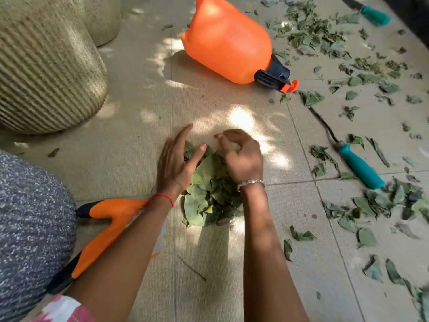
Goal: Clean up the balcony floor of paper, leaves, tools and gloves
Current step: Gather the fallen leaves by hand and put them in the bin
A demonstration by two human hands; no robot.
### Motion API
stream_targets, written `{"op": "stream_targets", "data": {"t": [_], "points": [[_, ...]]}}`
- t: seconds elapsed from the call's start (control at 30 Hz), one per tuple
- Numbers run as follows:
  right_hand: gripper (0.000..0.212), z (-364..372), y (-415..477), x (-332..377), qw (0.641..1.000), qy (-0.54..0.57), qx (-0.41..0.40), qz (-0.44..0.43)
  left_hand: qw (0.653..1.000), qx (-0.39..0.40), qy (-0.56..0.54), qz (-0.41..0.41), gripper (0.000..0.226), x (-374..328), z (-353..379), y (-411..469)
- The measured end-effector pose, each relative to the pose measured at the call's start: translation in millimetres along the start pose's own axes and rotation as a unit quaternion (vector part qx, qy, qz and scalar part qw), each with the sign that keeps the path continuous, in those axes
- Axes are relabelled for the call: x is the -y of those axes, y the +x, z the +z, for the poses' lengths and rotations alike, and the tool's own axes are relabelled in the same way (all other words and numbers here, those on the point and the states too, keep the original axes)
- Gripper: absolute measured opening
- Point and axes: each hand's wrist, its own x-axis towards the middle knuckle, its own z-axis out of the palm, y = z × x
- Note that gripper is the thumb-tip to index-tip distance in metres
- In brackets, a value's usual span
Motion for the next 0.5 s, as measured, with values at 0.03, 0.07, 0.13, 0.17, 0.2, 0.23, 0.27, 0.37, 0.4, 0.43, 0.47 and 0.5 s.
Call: {"op": "stream_targets", "data": {"t": [0.03,0.07,0.13,0.17,0.2,0.23,0.27,0.37,0.4,0.43,0.47,0.5], "points": [[0.035,-1.2,-0.8,-4.8,0.999,0.004,-0.039,-0.002,1.000,0.007,0.008,-0.005,0.078,0.1,-0.2,0.1],[0.042,-0.8,-2.3,-10.0,0.999,-0.009,-0.048,0.002,1.000,0.014,0.017,-0.009,0.077,-0.6,-0.2,-0.8],[0.053,4.6,-8.6,-18.9,0.998,-0.054,0.004,0.010,0.999,0.023,0.030,-0.005,0.073,-6.2,-1.0,-3.1],[0.051,7.3,-13.9,-21.5,0.997,-0.069,0.040,0.003,0.999,0.027,0.034,0.004,0.072,-8.6,-1.4,-3.3],[0.046,9.5,-18.8,-22.1,0.996,-0.062,0.068,-0.004,0.999,0.031,0.039,0.018,0.073,-9.6,-1.7,-2.4],[0.040,8.6,-25.4,-20.7,0.996,-0.021,0.089,-0.006,0.998,0.038,0.044,0.031,0.073,-9.3,-2.0,-1.9],[0.038,6.0,-31.6,-18.5,0.994,0.045,0.099,-0.001,0.997,0.046,0.047,0.036,0.073,-8.6,-2.1,-1.5],[0.044,-6.9,-54.9,-11.2,0.984,0.176,-0.002,0.022,0.997,0.071,0.018,0.030,0.072,-4.9,-2.2,-1.5],[0.051,-10.1,-65.1,-12.5,0.984,0.170,-0.045,0.035,0.997,0.078,0.000,0.028,0.072,-5.7,-3.1,-1.9],[0.062,-12.0,-76.8,-13.7,0.986,0.145,-0.062,0.052,0.996,0.089,-0.015,0.029,0.071,-6.8,-3.3,-0.4],[0.075,-12.9,-91.7,-14.5,0.991,0.102,-0.048,0.067,0.994,0.100,-0.020,0.028,0.068,-7.9,-4.1,1.0],[0.088,-12.2,-106.2,-15.6,0.997,0.038,-0.012,0.073,0.993,0.112,-0.018,0.026,0.065,-9.6,-5.0,2.0]]}}
